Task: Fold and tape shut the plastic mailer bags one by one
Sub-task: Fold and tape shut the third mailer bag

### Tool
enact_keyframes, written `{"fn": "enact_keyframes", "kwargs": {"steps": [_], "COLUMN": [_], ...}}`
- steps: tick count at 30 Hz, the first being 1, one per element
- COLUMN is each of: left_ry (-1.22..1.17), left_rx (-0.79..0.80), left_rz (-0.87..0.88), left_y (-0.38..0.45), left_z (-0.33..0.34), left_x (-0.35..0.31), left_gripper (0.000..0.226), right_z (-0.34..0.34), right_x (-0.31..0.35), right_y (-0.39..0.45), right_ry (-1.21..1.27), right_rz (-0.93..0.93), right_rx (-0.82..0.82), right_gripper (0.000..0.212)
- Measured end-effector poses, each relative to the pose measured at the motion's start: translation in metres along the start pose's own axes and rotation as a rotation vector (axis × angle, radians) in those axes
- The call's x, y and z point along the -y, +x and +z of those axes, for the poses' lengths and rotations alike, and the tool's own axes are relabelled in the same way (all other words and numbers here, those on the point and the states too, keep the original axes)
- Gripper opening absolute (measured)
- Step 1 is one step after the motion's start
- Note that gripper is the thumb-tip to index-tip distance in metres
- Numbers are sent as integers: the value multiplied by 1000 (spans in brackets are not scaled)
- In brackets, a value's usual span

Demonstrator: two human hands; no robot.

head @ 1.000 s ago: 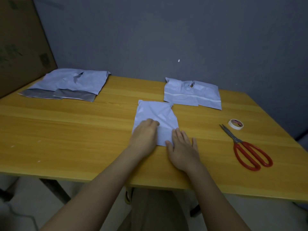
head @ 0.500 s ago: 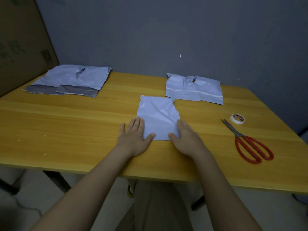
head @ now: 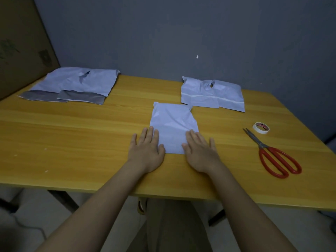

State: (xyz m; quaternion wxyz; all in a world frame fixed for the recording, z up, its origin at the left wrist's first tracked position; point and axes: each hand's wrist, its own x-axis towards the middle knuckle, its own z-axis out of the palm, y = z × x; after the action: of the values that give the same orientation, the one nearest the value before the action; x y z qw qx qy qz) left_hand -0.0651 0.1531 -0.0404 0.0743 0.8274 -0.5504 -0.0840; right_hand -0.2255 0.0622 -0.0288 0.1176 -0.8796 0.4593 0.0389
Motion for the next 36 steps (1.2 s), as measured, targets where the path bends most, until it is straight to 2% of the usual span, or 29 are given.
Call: {"fn": "enact_keyframes", "kwargs": {"steps": [4, 7, 9, 11, 13, 16, 19, 23, 29, 32, 36], "left_ry": [16, -14, -23, 3, -24, -17, 10, -3, 64, -5, 24], "left_rx": [21, 97, 70, -51, -62, 33, -8, 38, 167, 183, -45], "left_rz": [-29, -69, -30, 97, 189, 166, 136, 72, -129, -136, 66], "left_y": [-1, -2, -3, -1, 6, 15, 17, 13, 5, 4, 13], "left_z": [-2, -10, -16, -20, -18, -4, 5, -1, -14, -24, -34], "left_x": [0, 0, -4, -14, -28, -36, -28, -13, -6, -11, -34], "left_gripper": [64, 69, 66, 60, 57, 57, 59, 76, 106, 106, 74], "right_z": [-8, -8, -10, -11, -8, 3, 6, 2, -5, -8, -23], "right_x": [-23, -16, -6, 5, 15, 18, 13, 5, -12, -28, -69], "right_y": [-12, -14, -14, -8, 2, 9, 9, 5, -3, -10, -18], "right_ry": [-29, 9, 14, 10, 14, 19, 9, -7, -40, 107, 233], "right_rz": [137, 187, 116, -31, -126, -134, -99, -8, 111, 90, 131], "right_rx": [39, -85, -254, -303, -226, -100, -66, -25, -5, -172, -536], "right_gripper": [57, 56, 54, 52, 52, 52, 53, 57, 59, 55, 43]}}
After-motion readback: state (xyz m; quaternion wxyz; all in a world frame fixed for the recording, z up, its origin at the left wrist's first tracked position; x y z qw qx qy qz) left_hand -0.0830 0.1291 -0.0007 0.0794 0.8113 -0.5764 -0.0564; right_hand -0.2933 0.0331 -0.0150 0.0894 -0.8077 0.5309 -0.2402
